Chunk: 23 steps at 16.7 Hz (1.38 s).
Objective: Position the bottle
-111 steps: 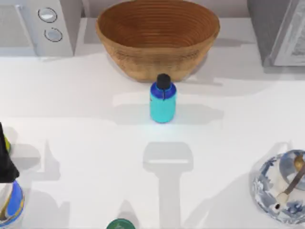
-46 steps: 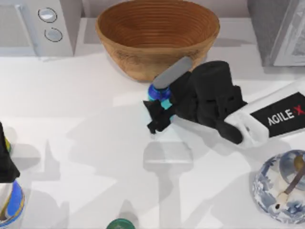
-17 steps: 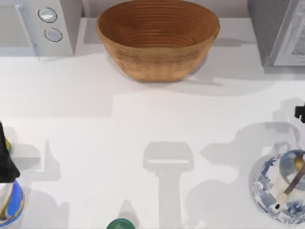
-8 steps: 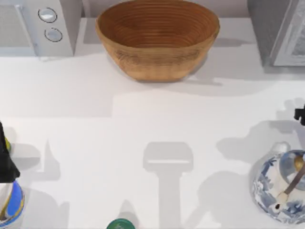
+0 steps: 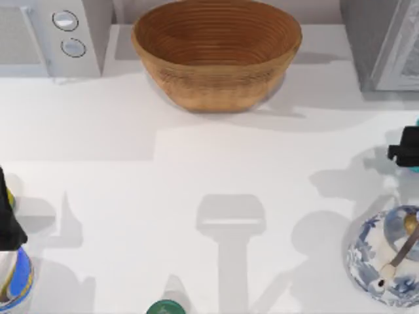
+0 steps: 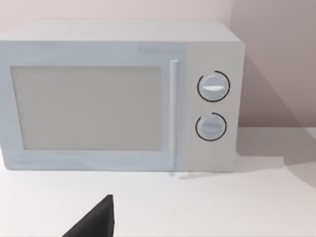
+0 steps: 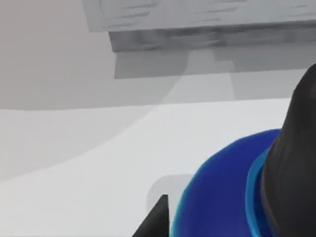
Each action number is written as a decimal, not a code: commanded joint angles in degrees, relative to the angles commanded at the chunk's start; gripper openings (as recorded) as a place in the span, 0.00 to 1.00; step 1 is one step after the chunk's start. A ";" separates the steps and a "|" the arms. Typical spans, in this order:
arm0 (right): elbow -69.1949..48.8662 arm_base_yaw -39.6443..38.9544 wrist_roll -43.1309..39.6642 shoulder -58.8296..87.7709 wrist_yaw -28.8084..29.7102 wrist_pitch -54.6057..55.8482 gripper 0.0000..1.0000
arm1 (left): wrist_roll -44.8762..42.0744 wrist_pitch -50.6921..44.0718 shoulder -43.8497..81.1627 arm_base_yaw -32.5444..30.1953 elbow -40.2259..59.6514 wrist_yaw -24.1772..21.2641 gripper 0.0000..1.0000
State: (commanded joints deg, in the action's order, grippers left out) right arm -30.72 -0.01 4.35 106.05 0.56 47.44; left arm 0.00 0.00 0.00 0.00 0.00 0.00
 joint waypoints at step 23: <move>-0.25 -0.49 -0.10 0.76 -0.07 0.96 1.00 | 0.00 0.00 0.00 0.00 0.00 0.00 1.00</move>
State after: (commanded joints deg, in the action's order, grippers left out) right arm -30.97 -0.50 4.25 106.81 0.48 48.40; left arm 0.00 0.00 0.00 0.00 0.00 0.00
